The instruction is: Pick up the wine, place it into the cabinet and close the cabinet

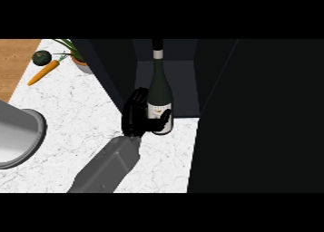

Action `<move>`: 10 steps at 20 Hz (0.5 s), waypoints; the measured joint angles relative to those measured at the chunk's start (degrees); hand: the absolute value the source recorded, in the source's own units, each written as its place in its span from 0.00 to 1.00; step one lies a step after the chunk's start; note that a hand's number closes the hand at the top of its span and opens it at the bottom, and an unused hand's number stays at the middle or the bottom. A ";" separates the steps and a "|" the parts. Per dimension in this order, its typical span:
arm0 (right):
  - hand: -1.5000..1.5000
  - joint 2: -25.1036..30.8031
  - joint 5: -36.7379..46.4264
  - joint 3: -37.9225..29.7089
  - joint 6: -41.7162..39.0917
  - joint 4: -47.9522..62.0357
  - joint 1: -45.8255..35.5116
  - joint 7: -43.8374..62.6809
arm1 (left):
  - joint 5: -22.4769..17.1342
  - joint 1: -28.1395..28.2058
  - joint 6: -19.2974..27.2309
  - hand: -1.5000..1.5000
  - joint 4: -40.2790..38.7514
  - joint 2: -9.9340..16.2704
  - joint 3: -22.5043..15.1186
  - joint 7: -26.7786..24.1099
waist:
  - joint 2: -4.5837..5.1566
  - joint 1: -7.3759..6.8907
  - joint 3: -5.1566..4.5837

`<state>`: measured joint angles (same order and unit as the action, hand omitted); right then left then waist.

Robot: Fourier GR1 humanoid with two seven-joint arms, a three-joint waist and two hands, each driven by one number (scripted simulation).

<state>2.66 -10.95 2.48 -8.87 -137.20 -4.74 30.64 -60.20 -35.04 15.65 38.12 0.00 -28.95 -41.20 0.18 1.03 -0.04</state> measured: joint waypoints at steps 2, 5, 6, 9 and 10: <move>0.00 -0.23 -0.02 0.34 -0.24 -0.24 0.82 -0.65 | -1.10 -2.04 -0.95 1.00 -2.61 0.00 0.83 -0.54 | 0.04 0.11 0.01; 0.00 -0.19 -0.06 0.12 -0.74 0.24 1.31 -1.83 | -2.46 -5.46 -1.80 1.00 -6.12 -0.02 1.71 -0.76 | 0.10 0.34 -0.01; 0.00 -0.27 0.32 0.30 -1.10 0.18 2.39 -2.57 | -2.16 -6.10 -2.21 1.00 -6.76 -0.05 2.03 -0.32 | 0.10 0.29 -0.04; 0.00 -0.47 0.80 0.69 -1.05 0.58 2.17 -3.01 | -3.21 -8.94 -1.84 1.00 -9.00 -0.01 2.63 -0.39 | 0.15 0.36 -0.02; 0.00 -0.11 0.22 -0.01 -1.24 0.54 2.07 -2.95 | -3.22 -9.66 -1.69 1.00 -9.49 -0.05 3.00 -0.18 | 0.15 0.32 -0.06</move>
<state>2.56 -10.74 2.47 -10.11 -136.66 -2.66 27.69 -63.42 -44.70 13.96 28.63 -0.05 -25.94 -41.37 0.32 1.35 -0.09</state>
